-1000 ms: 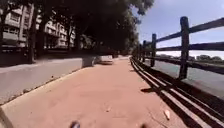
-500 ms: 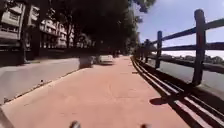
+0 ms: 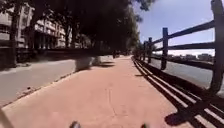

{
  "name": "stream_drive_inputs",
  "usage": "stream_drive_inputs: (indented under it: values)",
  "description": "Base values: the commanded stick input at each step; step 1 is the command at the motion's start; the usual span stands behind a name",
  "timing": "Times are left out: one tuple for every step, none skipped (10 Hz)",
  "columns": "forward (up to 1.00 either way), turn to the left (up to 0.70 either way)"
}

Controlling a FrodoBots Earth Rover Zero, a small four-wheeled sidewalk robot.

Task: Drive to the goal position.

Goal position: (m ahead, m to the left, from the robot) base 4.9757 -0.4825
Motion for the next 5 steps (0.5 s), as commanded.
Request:
stream_drive_inputs:
  values:
    - [0.85,-0.34]
    - [0.85,-0.22]
    - [0.85,0.00]
    - [0.85,0.00]
    - [0.85,0.00]
